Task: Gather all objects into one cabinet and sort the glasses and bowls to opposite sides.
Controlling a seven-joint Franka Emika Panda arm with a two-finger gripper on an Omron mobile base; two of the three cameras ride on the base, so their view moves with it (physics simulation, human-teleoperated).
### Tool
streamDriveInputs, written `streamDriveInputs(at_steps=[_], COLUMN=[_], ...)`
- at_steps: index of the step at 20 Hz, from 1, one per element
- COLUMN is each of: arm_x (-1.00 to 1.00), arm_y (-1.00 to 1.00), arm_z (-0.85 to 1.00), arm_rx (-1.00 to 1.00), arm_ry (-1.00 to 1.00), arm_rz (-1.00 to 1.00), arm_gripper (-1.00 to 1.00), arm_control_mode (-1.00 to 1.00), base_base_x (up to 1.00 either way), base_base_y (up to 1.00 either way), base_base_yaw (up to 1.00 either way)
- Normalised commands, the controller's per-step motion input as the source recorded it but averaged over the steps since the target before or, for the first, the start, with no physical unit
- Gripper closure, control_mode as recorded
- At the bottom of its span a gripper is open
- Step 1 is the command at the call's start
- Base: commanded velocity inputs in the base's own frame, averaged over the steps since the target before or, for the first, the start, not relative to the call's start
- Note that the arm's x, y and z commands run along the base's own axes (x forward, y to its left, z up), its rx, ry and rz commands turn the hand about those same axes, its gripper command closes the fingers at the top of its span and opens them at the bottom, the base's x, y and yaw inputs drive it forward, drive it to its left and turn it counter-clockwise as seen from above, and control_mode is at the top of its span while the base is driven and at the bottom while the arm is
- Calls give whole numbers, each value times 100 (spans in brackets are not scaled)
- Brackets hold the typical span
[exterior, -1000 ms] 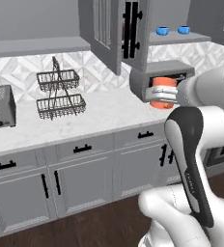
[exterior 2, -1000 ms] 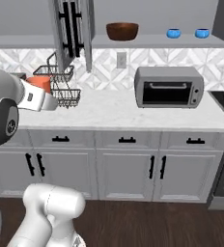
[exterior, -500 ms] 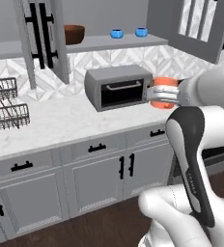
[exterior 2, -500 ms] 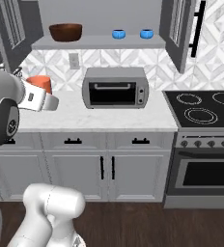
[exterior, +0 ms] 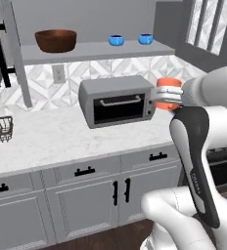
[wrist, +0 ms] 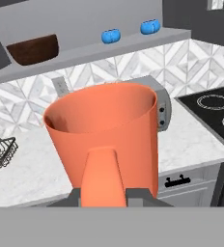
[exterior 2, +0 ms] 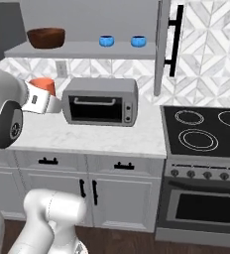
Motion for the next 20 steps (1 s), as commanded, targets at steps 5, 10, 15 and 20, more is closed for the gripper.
streamDriveInputs(at_steps=[5, 10, 15, 20], arm_x=[0, 0, 0, 0], arm_y=[0, 0, 0, 0], arm_z=[0, 0, 0, 0], arm_rx=[0, 0, 0, 0], arm_ry=[0, 0, 0, 0], arm_rz=[0, 0, 0, 0], arm_gripper=[100, 100, 100, 100], arm_control_mode=[100, 100, 100, 100], base_base_x=[69, 75, 24, 32], base_base_y=[-46, -15, -1, 0], base_base_yaw=[17, 9, 8, 3])
